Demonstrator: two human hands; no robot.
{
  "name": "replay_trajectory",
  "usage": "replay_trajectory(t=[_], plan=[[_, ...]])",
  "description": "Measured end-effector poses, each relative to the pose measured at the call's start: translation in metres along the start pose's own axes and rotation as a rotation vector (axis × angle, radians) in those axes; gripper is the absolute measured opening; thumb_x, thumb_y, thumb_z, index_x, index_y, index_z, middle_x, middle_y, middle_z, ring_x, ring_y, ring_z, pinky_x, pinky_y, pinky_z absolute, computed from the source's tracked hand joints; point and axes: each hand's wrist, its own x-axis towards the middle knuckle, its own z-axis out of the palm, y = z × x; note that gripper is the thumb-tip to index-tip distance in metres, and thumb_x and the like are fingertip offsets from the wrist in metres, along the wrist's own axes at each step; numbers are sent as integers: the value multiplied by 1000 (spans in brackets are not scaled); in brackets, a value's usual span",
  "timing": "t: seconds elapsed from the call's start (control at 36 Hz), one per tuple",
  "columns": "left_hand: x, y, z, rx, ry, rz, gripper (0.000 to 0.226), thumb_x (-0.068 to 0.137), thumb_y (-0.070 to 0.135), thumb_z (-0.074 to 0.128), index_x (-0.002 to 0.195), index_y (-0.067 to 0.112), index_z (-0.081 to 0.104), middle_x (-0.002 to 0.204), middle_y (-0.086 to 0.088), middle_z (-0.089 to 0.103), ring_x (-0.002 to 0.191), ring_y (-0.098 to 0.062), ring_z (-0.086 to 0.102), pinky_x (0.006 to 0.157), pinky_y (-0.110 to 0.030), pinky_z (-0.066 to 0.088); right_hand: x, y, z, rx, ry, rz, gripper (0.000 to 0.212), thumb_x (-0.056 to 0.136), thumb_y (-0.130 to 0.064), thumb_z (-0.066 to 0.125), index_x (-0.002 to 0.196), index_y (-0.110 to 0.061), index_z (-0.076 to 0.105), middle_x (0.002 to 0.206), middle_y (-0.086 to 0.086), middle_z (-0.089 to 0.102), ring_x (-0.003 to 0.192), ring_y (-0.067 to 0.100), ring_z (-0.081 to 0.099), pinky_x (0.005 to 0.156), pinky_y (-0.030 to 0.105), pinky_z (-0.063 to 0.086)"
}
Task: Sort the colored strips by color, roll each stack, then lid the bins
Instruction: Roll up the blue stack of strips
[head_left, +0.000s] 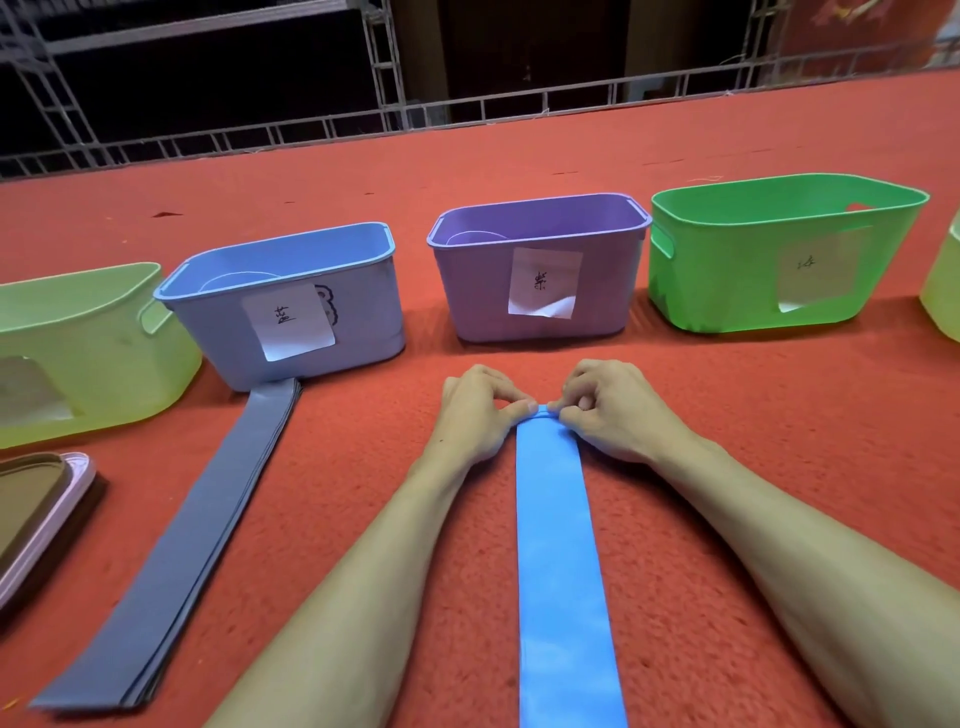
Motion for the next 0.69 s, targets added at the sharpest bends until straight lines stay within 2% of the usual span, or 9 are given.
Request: replay_trajectory(t=[0.08,0.17,0.25,0.33,0.39,0.47,0.53,0.61,0.69], plan=[[0,2,0,12,-3,26,8,81,22,73,88,23,77,97,7,60,109,-16,53,102,-31,30,0,-1,-3,58,2,36,19,74,-9,63,81,-18,78,77,-1,63,64,10,51,63,23,37],[1,1,1,22,3,37,6,81,22,73,84,25,76,96,7,61,107,-18,54,98,-26,29,2,0,-3,104,18,74,15,76,-15,65,80,-23,78,74,-4,66,65,8,54,61,21,39],[1,0,1,29,2,44,6,81,23,72,83,28,75,95,9,60,106,-19,54,93,-23,28,4,1,-2,127,19,97,12,82,-22,70,90,-23,78,71,-12,67,61,-2,53,56,7,35],[-1,0,0,29,0,47,7,81,25,72,83,31,75,94,11,58,107,-19,51,86,-18,23,6,2,-3,111,-59,114,10,82,-24,71,89,-23,78,47,-25,55,52,-9,51,51,7,34],[-1,0,0,17,3,59,8,80,26,73,80,33,74,92,13,57,107,-20,50,90,-20,26,8,2,-3,102,-109,118,9,82,-24,71,87,-23,78,39,-26,49,48,-11,49,49,9,31],[-1,-1,-1,-11,9,72,16,77,26,76,71,39,70,87,17,55,106,-22,52,98,-34,37,8,3,-3,107,-113,105,7,80,-25,74,84,-22,78,48,-21,56,47,-6,49,52,11,31],[-2,-2,-1,-40,7,80,21,73,27,77,64,43,67,87,17,56,104,-23,54,97,-41,43,7,2,-3,104,-90,87,8,77,-24,77,85,-22,79,57,-17,59,50,-6,50,51,10,31],[-2,-2,-2,-67,-2,70,21,67,32,75,59,49,64,87,17,59,102,-25,56,93,-45,47,5,-2,-3,100,-54,68,8,75,-20,78,83,-21,78,54,-15,52,48,-4,48,47,9,33],[-3,0,-1,-84,-32,50,8,59,45,68,61,51,64,84,15,65,99,-24,59,90,-44,49,3,-3,-3,87,-35,66,8,73,-19,79,81,-21,79,56,-10,55,49,3,44,48,10,31]])
